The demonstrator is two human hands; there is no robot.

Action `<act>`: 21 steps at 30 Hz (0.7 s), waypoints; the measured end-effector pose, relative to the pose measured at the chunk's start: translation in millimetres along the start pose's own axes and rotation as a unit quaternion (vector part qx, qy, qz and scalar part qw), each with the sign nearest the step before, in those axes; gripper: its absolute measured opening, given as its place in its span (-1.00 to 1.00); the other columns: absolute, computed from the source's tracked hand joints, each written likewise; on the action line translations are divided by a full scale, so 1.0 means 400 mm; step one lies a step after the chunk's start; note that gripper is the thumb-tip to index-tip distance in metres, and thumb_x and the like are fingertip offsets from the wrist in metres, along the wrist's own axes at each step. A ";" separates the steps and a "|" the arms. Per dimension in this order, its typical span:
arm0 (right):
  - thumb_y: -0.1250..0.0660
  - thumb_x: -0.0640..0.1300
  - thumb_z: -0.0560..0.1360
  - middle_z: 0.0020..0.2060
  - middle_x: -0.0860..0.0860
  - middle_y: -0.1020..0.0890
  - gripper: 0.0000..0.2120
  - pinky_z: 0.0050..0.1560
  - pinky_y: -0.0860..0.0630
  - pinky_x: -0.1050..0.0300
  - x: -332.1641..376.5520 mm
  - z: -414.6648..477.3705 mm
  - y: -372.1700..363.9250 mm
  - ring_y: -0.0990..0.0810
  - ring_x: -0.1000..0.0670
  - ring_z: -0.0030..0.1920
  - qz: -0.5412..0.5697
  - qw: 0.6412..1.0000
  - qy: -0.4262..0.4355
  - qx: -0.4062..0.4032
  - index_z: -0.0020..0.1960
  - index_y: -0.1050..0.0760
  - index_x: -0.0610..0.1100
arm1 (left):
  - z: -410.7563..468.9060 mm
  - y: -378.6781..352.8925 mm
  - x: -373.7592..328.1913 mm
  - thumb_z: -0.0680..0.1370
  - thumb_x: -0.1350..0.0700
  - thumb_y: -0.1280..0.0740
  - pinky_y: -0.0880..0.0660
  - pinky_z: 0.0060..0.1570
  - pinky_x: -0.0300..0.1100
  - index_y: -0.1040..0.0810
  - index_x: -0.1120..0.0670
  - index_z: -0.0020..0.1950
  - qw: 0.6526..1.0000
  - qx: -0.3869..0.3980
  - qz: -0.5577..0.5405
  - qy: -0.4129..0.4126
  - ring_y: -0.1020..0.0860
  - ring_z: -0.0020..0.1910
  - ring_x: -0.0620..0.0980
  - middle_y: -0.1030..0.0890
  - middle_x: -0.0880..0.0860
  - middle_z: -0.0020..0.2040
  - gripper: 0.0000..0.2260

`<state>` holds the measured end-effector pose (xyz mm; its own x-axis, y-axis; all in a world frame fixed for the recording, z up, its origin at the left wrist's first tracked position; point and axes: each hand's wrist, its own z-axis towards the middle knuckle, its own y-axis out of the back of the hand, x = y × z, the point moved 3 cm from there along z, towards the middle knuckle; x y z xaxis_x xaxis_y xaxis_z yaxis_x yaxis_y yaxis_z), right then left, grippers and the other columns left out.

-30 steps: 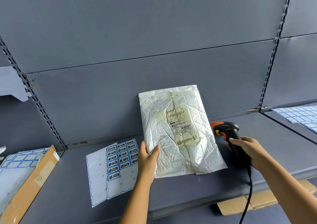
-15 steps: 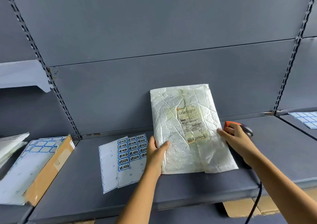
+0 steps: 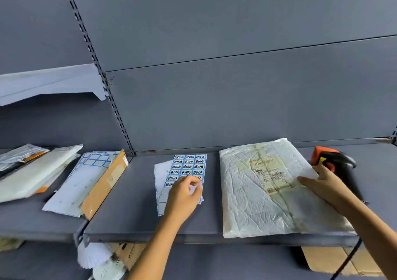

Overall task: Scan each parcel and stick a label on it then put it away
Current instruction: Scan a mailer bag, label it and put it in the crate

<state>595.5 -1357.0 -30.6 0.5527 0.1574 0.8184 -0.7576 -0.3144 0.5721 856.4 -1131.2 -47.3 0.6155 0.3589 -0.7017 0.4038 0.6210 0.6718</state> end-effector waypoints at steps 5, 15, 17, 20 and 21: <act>-0.43 -0.01 0.43 0.30 -0.26 -0.33 -0.36 0.22 -0.34 -0.09 0.066 -0.012 -0.042 -0.31 -0.31 0.28 -0.327 0.943 0.057 -0.021 0.38 -0.27 -0.23 | 0.009 0.077 0.086 0.50 0.01 -0.36 -0.24 0.26 -0.14 -0.44 0.02 0.30 0.985 -0.031 0.169 -0.021 -0.35 0.33 0.02 -0.44 -0.05 0.34 -0.61; -0.33 -0.20 0.47 -0.17 -0.08 -0.53 -0.81 -0.10 -0.47 -0.03 0.291 -0.146 -0.372 -0.52 -0.04 -0.16 -0.034 0.960 0.140 0.241 0.00 -0.44 -0.31 | 0.009 0.071 0.144 0.32 -0.48 0.16 0.04 0.43 -0.06 -0.13 -0.07 0.50 0.956 0.026 0.293 -0.001 -0.17 0.43 -0.05 -0.31 -0.13 0.44 -0.15; -0.31 -0.19 0.50 -0.18 0.07 -0.45 -0.88 -0.28 -0.41 0.18 0.297 -0.156 -0.432 -0.45 0.03 -0.15 0.022 0.965 0.095 0.243 -0.11 -0.35 -0.12 | 0.012 0.072 0.143 0.44 -0.44 -0.01 -0.02 0.40 -0.08 -0.13 -0.08 0.50 0.959 0.025 0.281 -0.005 -0.19 0.41 -0.05 -0.32 -0.13 0.43 -0.28; -0.33 -0.22 0.49 -0.07 0.03 -0.50 -0.79 -0.32 -0.41 0.27 0.299 -0.159 -0.488 -0.50 -0.01 -0.06 0.125 0.974 0.036 0.184 0.00 -0.30 -0.13 | 0.013 0.071 0.145 0.50 -0.35 -0.12 -0.10 0.35 -0.10 -0.14 -0.08 0.49 0.965 0.024 0.260 -0.013 -0.21 0.39 -0.05 -0.35 -0.13 0.42 -0.36; -0.35 -0.24 0.47 -0.07 -0.01 -0.54 -0.78 -0.29 -0.45 0.23 0.297 -0.155 -0.500 -0.52 -0.02 -0.10 0.173 0.971 0.015 0.166 0.01 -0.32 -0.15 | 0.013 0.071 0.144 0.51 -0.33 -0.14 -0.13 0.33 -0.09 -0.16 -0.08 0.49 0.968 0.022 0.248 -0.012 -0.22 0.38 -0.05 -0.36 -0.14 0.41 -0.37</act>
<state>791.1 -1217.2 -44.4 0.2718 0.0137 0.9623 -0.7394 -0.6370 0.2179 906.9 -1096.4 -67.4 0.7569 0.5882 -0.2848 0.0832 0.3455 0.9347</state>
